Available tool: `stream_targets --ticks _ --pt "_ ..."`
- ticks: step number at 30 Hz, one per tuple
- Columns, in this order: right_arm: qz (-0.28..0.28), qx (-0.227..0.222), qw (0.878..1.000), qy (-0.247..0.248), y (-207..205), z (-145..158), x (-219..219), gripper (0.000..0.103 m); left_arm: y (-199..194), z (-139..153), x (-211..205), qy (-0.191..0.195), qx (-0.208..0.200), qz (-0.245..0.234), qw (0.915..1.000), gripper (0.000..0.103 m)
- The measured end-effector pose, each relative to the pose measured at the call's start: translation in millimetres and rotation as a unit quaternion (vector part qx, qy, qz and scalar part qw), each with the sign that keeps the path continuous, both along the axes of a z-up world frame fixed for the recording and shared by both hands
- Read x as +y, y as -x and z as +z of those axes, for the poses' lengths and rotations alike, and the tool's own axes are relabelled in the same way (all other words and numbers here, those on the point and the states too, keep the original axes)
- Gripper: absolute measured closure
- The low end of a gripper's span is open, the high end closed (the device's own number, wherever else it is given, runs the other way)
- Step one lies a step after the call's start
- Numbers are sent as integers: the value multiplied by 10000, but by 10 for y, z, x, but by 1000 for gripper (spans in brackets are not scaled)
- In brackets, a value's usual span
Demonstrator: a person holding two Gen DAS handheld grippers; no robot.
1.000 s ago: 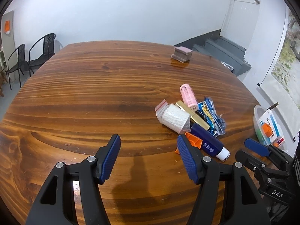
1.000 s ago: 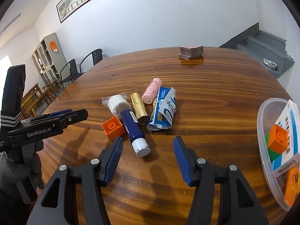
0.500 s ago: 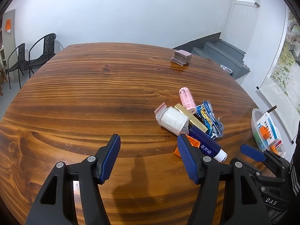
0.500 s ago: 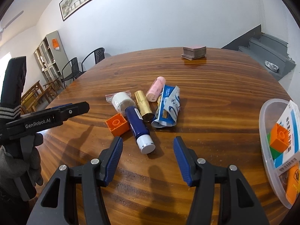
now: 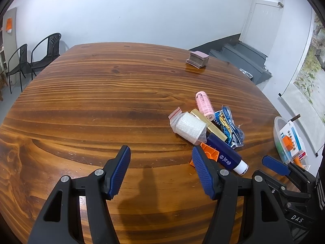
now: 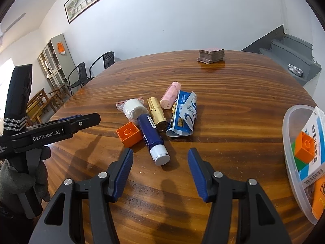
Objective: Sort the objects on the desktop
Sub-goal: 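Move both open tools back over the remaining items on the table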
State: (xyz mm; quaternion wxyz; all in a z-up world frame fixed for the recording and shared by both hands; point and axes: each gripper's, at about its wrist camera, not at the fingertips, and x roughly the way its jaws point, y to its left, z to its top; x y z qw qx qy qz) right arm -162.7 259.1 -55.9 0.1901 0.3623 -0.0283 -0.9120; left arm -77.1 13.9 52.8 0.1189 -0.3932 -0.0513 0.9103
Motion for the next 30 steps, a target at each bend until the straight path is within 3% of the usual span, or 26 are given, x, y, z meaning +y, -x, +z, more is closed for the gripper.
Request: stream_targets --ticks 30 --pt "20 -32 10000 17 12 6 10 42 27 -54 -12 52 -118 -63 9999 36"
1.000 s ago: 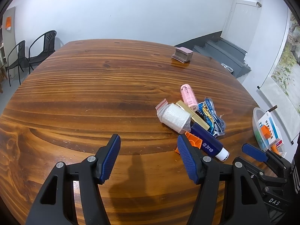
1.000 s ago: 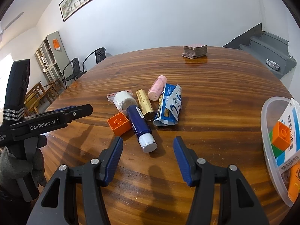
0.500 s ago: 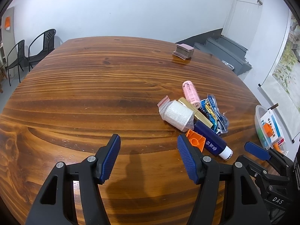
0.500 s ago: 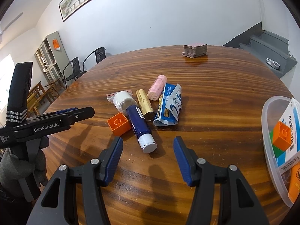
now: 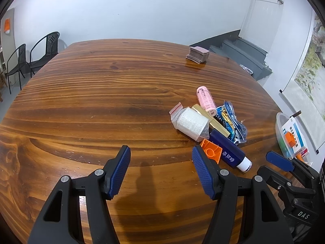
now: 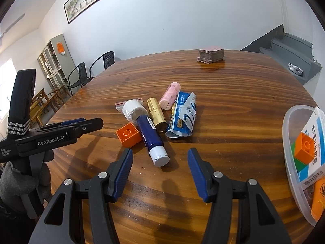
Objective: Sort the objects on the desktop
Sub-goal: 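Move both open tools back over the remaining items on the table, then grasp the square orange Lego brick with the left tool while the right tool grasps the blue tube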
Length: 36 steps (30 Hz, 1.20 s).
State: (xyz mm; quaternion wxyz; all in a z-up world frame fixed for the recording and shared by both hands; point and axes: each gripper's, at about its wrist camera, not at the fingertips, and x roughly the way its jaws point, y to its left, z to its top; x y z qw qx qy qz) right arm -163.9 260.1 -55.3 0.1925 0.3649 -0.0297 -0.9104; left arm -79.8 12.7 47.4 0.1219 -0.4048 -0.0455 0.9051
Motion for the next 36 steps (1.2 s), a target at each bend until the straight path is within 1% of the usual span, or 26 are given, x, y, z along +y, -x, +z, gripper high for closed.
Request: stream_targets --ticks 4,8,15,17,20,24,27,31,34,36 --pt "37 31 10000 41 -16 42 8 42 -26 -8 -33 -18 -5 25 10000 36" --pt "-43 76 10000 25 -14 54 45 42 -24 -6 -40 10 -8 8 10000 36" --pt "-94 -160 9997 174 76 -2 140 42 10 -57 -31 82 -73 -39 9999 36" --pt "-84 -140 9997 171 64 10 136 42 16 -67 -5 63 -92 -111 9999 36" --pt "-51 -82 9998 165 51 40 125 42 18 -62 66 -68 -96 -311 9994 36" --pt "-177 -100 9997 119 66 38 157 42 23 -56 264 42 -22 -603 9982 36" --pt "-323 -130 9993 166 92 37 229 42 11 -70 430 220 52 -842 9962 36" --pt "-392 -88 9990 185 88 61 265 42 9 -140 671 624 110 -1158 9913 36" --pt "-377 -102 9991 178 93 57 263 42 33 -158 739 753 172 -1266 9889 36" --pt "-383 -104 9990 188 97 60 271 42 63 -176 761 770 159 -1293 9885 36"
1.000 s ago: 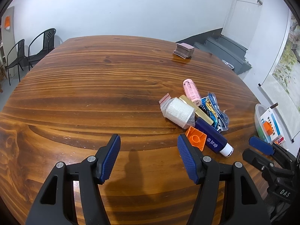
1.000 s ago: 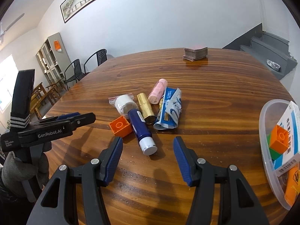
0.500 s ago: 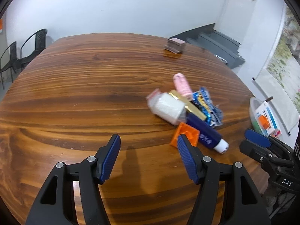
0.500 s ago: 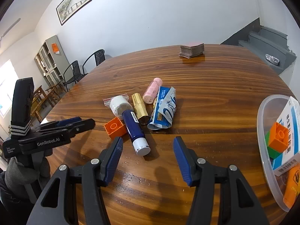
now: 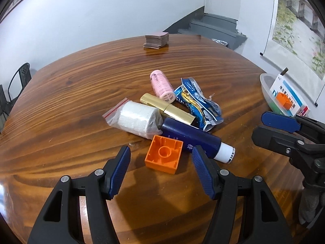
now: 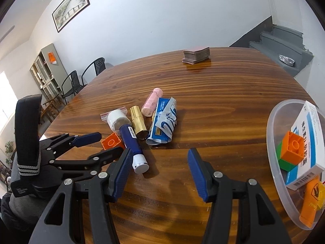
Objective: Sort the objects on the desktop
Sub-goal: 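Grasp the square orange Lego brick with the left tool while the right tool grasps the blue tube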
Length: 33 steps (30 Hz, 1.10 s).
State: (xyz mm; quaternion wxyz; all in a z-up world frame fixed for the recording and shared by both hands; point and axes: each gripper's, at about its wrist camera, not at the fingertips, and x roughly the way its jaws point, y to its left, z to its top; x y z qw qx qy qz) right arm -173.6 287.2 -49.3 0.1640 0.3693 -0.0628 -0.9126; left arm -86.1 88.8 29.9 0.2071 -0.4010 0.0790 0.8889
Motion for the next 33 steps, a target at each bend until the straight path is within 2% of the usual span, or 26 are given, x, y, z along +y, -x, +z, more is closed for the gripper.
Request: stream_targets --ticks 1,4,9,13,18,26,33 --pt "-5 4 10000 8 -2 2 3 42 17 -12 10 6 -8 -3 10000 37" --pt "30 22 10000 13 -14 7 -6 42 52 -63 39 27 -161 -120 9998 64" --pt "203 -37 9998 -62 -2 -48 -83 42 -55 19 -86 -25 -65 -40 10000 64" --pt "419 46 9989 -195 -45 -30 -217 43 -218 187 -294 -178 125 318 9993 64" --pt "831 106 9945 -635 33 -34 -501 52 -237 268 -501 -364 208 651 9970 64" --pt "872 -92 9898 -1127 363 -239 -702 59 -163 207 -589 -407 104 779 9961 64" --pt "1041 -231 9848 -1372 425 -314 -844 76 -130 156 -593 -413 30 834 9957 64"
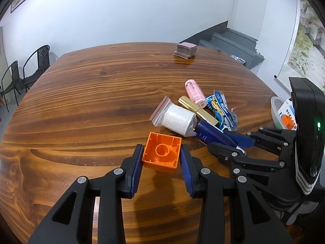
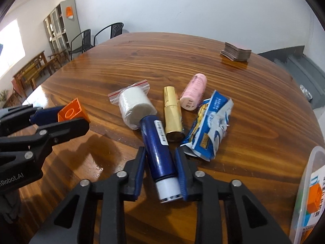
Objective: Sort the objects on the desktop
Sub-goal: 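Grasp the square orange Lego brick with the left tool while the right tool grasps the blue tube, then carry the orange brick and blue tube over to the clear bowl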
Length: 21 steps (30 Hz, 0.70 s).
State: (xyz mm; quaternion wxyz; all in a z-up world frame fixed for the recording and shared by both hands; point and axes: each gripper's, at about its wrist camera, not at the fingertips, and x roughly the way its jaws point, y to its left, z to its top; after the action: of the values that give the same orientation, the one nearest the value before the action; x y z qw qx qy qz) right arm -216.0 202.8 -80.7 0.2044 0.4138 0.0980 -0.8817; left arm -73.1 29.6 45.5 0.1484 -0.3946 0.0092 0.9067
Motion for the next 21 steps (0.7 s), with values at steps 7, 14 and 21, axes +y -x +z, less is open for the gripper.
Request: stream_targets --ticks 7,14,21 --pt "-18 -134 9996 245 -73 2 60 77 -39 40 21 -3 66 -27 10000 64" --pt "141 -255 9958 865 -260 160 80 77 -59 103 -19 -119 151 65 9998 64" --pt "53 -89 9944 1055 -423 273 138 77 -90 117 44 -173 160 8 9997 64"
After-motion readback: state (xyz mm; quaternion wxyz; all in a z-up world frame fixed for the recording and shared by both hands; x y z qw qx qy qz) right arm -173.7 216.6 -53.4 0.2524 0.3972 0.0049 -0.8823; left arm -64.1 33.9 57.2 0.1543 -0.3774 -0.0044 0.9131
